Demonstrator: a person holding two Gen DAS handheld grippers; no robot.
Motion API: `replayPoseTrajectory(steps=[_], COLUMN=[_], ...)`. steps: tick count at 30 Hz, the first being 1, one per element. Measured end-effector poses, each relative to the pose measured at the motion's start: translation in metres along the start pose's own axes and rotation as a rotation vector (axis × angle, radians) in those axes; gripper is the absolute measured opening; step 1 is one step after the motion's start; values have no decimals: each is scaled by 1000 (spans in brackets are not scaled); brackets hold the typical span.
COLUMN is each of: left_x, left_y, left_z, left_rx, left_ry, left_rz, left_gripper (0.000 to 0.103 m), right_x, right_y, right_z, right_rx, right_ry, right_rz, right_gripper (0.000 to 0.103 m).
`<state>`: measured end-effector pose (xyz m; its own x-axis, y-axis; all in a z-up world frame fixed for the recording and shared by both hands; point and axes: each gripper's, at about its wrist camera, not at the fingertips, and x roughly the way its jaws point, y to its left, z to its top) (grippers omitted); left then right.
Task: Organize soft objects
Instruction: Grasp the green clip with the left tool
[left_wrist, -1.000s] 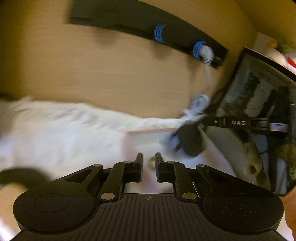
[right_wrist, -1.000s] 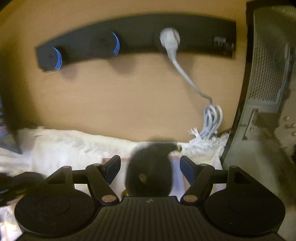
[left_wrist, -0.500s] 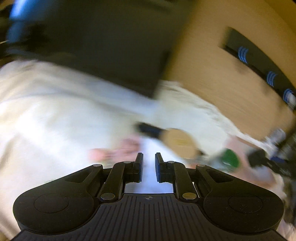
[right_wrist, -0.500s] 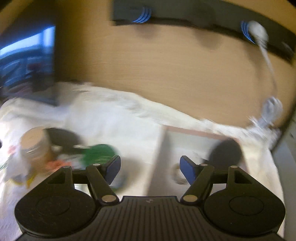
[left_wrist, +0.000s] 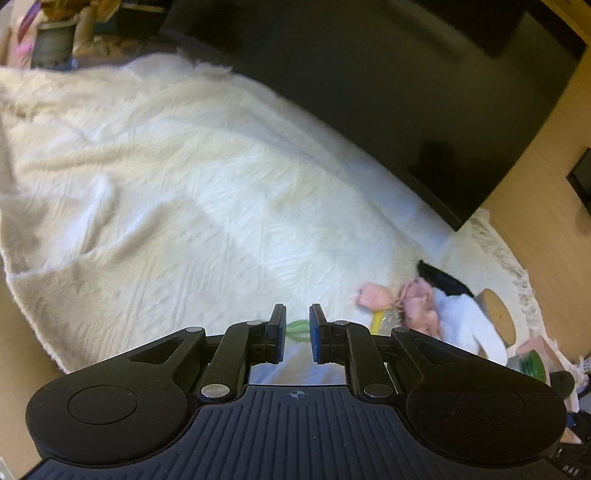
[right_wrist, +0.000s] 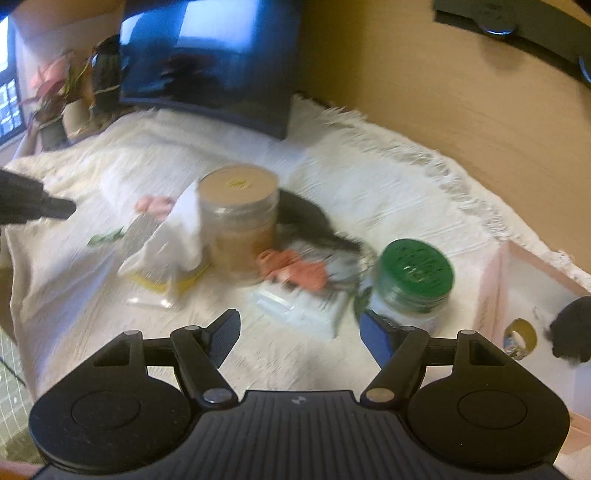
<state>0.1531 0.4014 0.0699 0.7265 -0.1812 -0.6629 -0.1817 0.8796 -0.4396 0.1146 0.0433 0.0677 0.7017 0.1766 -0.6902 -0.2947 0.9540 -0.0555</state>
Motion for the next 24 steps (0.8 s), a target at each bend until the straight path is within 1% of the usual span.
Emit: replayPoseTrajectory(steps=[3, 5, 6, 7, 9, 10, 11, 12, 13, 14, 16, 18, 21, 22, 24], left_x=[7, 15, 18, 23, 30, 36, 40, 45, 52, 58, 67, 75, 80, 81, 84], left_y=[7, -1, -7, -15, -28, -36, -41, -46, -50, -52, -53, -50, -48, -49, -47], left_z=[-4, -5, -4, -3, -2, -3, -4, -6, -9, -10, -11, -9, -5, -4, -4], left_rx=[7, 101, 167, 261, 416, 518, 592, 658, 728, 768, 807, 803, 788, 776, 756], left_ry=[22, 36, 40, 46, 60, 82, 105, 132, 173, 196, 215, 213, 200, 210, 210], left_rz=[-42, -79, -85, -84, -72, -60, -48, -39, -20, 0, 36, 53, 32, 17, 8], left_gripper=[15, 15, 15, 15, 15, 15, 15, 15, 18, 19, 19, 20, 22, 25, 26], right_x=[-1, -3, -3, -3, -5, -6, -7, -7, -7, -6, -5, -4, -2, -1, 0], right_y=[10, 15, 17, 18, 22, 23, 23, 24, 24, 24, 24, 23, 22, 22, 22], right_z=[-6, -9, -10, -10, -12, -13, -15, -15, -17, -17, -20, -23, -26, -26, -27], right_rx=[-43, -64, -72, -81, -96, -101, -105, -107, -108, -108, -108, -105, -97, -94, -91], right_ry=[11, 19, 23, 26, 27, 29, 33, 38, 46, 52, 62, 73, 89, 93, 99], right_rz=[-11, -9, -5, -1, 0, 1, 4, 5, 7, 8, 7, 6, 5, 6, 8], right_gripper=[72, 72, 72, 72, 72, 72, 72, 72, 72, 72, 72, 72, 72, 72, 72])
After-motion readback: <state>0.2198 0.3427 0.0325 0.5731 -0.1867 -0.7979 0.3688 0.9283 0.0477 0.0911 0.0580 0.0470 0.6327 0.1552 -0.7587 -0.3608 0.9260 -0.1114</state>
